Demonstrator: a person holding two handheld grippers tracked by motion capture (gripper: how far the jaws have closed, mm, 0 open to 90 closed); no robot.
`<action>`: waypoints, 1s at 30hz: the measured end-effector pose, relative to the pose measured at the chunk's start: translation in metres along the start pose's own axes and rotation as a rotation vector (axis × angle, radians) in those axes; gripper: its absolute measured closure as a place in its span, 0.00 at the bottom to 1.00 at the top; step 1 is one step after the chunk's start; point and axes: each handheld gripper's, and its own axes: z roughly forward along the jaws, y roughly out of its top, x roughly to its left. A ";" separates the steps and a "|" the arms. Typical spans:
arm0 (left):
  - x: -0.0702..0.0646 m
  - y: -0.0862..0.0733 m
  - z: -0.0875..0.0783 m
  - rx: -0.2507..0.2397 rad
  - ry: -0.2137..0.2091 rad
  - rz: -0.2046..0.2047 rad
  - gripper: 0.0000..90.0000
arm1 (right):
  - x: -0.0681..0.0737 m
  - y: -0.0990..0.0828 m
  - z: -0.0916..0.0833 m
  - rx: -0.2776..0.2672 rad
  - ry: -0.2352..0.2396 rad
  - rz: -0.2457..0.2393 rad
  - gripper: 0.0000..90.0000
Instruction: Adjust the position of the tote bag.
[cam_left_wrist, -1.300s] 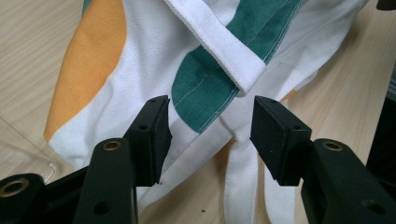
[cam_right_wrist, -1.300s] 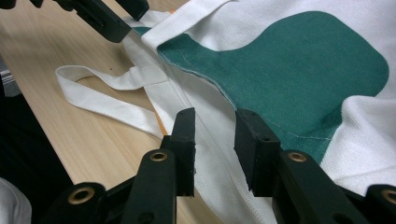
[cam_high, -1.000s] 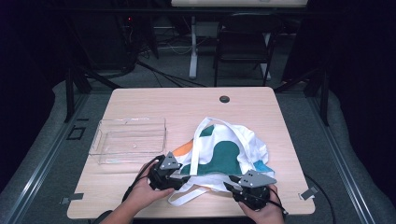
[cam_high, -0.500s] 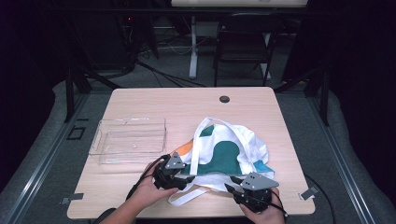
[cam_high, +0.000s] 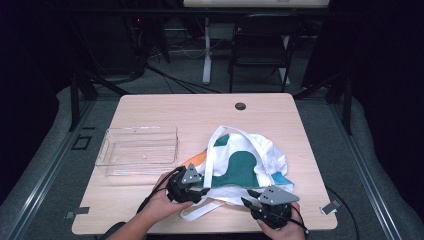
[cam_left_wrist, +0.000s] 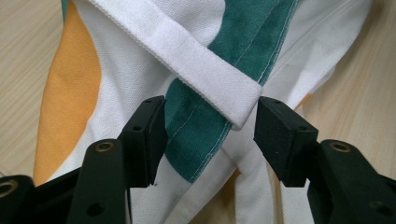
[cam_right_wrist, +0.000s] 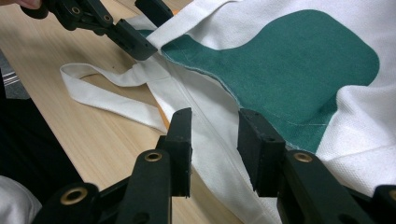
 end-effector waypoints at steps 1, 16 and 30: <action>0.000 0.000 0.000 -0.001 -0.008 0.000 0.50 | 0.000 0.000 0.000 0.000 0.000 0.001 0.73; -0.004 0.003 -0.001 0.002 -0.068 0.008 0.55 | -0.002 -0.001 -0.001 0.000 -0.004 0.009 0.72; -0.002 0.003 -0.008 -0.037 -0.105 -0.015 0.65 | -0.003 -0.001 -0.002 -0.010 0.000 0.013 0.72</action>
